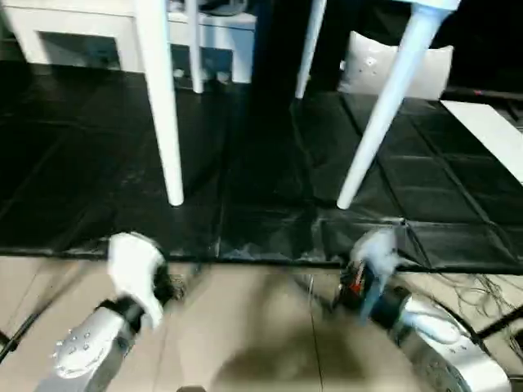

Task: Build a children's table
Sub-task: Flip table

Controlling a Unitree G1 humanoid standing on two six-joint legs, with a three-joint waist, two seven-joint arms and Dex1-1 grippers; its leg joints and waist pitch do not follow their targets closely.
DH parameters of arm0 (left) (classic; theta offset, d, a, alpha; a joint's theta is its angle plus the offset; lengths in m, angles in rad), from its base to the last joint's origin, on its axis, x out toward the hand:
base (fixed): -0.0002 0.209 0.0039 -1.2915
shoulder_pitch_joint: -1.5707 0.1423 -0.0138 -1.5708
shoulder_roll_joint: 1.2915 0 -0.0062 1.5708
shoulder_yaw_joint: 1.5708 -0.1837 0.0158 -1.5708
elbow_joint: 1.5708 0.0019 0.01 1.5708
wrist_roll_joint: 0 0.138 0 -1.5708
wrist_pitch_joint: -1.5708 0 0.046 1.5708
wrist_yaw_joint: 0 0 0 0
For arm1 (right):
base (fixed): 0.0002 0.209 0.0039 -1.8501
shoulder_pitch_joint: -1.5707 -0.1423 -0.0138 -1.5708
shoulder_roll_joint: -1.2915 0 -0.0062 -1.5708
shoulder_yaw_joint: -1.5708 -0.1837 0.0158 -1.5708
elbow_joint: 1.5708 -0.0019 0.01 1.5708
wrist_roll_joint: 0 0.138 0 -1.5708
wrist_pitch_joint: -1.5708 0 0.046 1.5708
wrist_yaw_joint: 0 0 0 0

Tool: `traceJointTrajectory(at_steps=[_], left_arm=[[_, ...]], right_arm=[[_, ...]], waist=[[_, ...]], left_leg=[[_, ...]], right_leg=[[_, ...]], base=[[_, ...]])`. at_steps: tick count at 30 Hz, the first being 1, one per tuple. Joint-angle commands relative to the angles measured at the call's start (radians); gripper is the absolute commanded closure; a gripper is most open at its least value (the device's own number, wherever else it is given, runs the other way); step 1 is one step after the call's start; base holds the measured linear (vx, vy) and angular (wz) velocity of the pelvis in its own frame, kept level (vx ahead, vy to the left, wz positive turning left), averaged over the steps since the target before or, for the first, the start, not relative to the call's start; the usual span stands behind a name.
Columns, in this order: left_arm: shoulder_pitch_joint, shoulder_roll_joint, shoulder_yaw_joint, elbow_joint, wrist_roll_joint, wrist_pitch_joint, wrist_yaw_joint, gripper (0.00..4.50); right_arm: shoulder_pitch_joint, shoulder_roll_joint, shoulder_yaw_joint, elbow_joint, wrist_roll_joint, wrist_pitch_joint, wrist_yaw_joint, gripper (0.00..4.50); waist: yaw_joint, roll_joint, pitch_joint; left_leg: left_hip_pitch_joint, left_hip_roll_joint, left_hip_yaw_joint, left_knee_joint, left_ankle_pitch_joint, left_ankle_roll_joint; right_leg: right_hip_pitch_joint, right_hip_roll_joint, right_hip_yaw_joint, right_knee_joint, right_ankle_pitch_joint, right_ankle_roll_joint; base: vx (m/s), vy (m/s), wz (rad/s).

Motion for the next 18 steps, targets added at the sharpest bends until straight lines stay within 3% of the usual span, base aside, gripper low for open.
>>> traceJointTrajectory(at_steps=[1,2,3,5,6,8,9,11,12,13,15,16,17,18], left_arm=[[-0.001,0.018,-0.03,0.013,0.009,0.003,-0.08,1.04],[-0.003,0.031,-0.037,0.019,0.001,0.018,-0.105,1.01],[-0.002,0.05,-0.052,0.035,-0.007,0.049,-0.132,0.93],[-0.001,0.065,-0.066,0.05,-0.013,0.072,-0.155,0.69],[0.01,0.129,-0.134,0.13,0.02,0.127,-0.209,0.64],[0.003,0.151,-0.172,0.204,0.067,0.135,-0.209,0.49],[-0.009,0.158,-0.197,0.267,0.109,0.115,-0.208,0.49],[-0.077,0.096,-0.211,0.497,0.209,0.113,-0.091,0.21],[-0.077,0.096,-0.211,0.497,0.209,0.113,-0.091,0.17],[-0.121,0.037,-0.201,0.634,0.211,0.094,-0.065,0.11],[-0.17,-0.015,-0.207,0.777,0.208,0.053,-0.044,0.05],[-0.17,-0.015,-0.207,0.777,0.208,0.053,-0.044,0.05],[-0.224,-0.061,-0.208,0.916,0.215,0.011,0.015,0.05],[-0.224,-0.061,-0.208,0.916,0.215,0.011,0.015,0.05]], right_arm=[[-0.011,-0.028,0.038,0.044,-0.032,-0.014,0.076,0.0],[-0.016,-0.041,0.052,0.077,-0.046,-0.028,0.104,0.0],[-0.018,-0.055,0.068,0.112,-0.06,-0.039,0.132,0.0],[-0.02,-0.069,0.08,0.139,-0.067,-0.05,0.156,0.0],[-0.028,-0.075,0.096,0.226,-0.082,-0.064,0.186,0.0],[-0.036,-0.068,0.101,0.289,-0.092,-0.073,0.19,0.0],[-0.043,-0.061,0.106,0.335,-0.103,-0.084,0.192,0.0],[-0.066,-0.019,0.106,0.503,-0.123,-0.104,0.171,0.0],[-0.066,-0.019,0.106,0.503,-0.123,-0.104,0.171,0.0],[-0.086,0.023,0.08,0.634,-0.117,-0.118,0.152,0.0],[-0.112,0.069,0.043,0.781,-0.104,-0.126,0.123,0.0],[-0.112,0.069,0.043,0.781,-0.104,-0.126,0.123,0.0],[-0.138,0.108,0.014,0.911,-0.104,-0.145,0.075,0.0],[-0.138,0.108,0.014,0.911,-0.104,-0.145,0.075,0.0]], waist=[[-0.006,0.023,-0.036],[-0.005,0.032,-0.039],[-0.005,0.029,-0.04],[-0.005,0.039,-0.036],[-0.001,0.047,-0.034],[-0.007,0.035,-0.031],[-0.007,0.035,-0.031],[-0.014,0.046,-0.033],[-0.017,0.047,-0.036],[-0.013,0.043,-0.035],[-0.015,0.041,-0.038],[-0.015,0.041,-0.038],[-0.014,0.041,-0.04],[-0.016,0.042,-0.045]], left_leg=[[0.002,0.065,-0.028,-0.104,-0.229,-0.011],[0.007,0.067,-0.023,-0.102,-0.246,-0.019],[0.007,0.067,-0.023,-0.102,-0.243,-0.019],[0.007,0.065,-0.02,-0.101,-0.251,-0.016],[0.009,0.065,-0.02,-0.102,-0.271,-0.012],[0.01,0.062,-0.015,-0.103,-0.305,-0.002],[0.011,0.062,-0.016,-0.103,-0.31,0.001],[0.013,0.063,-0.012,-0.099,-0.296,-0.003],[0.015,0.064,-0.011,-0.097,-0.286,-0.006],[0.013,0.068,-0.011,-0.098,-0.28,-0.004],[0.012,0.067,-0.01,-0.098,-0.269,-0.001],[0.012,0.067,-0.01,-0.098,-0.269,-0.001],[0.009,0.07,-0.01,-0.098,-0.253,0.004],[0.013,0.069,-0.01,-0.097,-0.244,0.002]], right_leg=[[0.007,-0.081,0.05,-0.075,-0.001,-0.119],[0.005,-0.085,0.052,-0.076,0.009,-0.139],[0.006,-0.085,0.052,-0.073,0.018,-0.149],[0.005,-0.083,0.054,-0.073,0.03,-0.172],[0.004,-0.086,0.055,-0.075,-0.01,-0.18],[0.002,-0.087,0.06,-0.084,-0.124,-0.176],[0.001,-0.089,0.061,-0.088,-0.158,-0.174],[-0.003,-0.095,0.067,-0.094,-0.21,-0.19],[-0.003,-0.095,0.066,-0.094,-0.201,-0.199],[-0.002,-0.099,0.065,-0.095,-0.192,-0.211],[0.0,-0.1,0.061,-0.094,-0.165,-0.246],[0.0,-0.1,0.061,-0.094,-0.165,-0.246],[0.001,-0.1,0.06,-0.087,-0.111,-0.262],[0.003,-0.099,0.059,-0.084,-0.088,-0.266]], base=[[0.0,0.0,0.0],[0.0,0.0,0.0],[0.0,0.0,0.0],[0.0,0.0,0.0],[0.0,0.0,0.0],[0.0,0.0,0.0],[0.0,0.0,0.0],[0.0,0.0,0.0],[0.0,0.0,0.0],[0.0,0.0,0.0],[0.0,0.0,0.0],[0.0,0.0,0.0],[0.0,0.0,0.0],[0.0,0.0,0.0]])
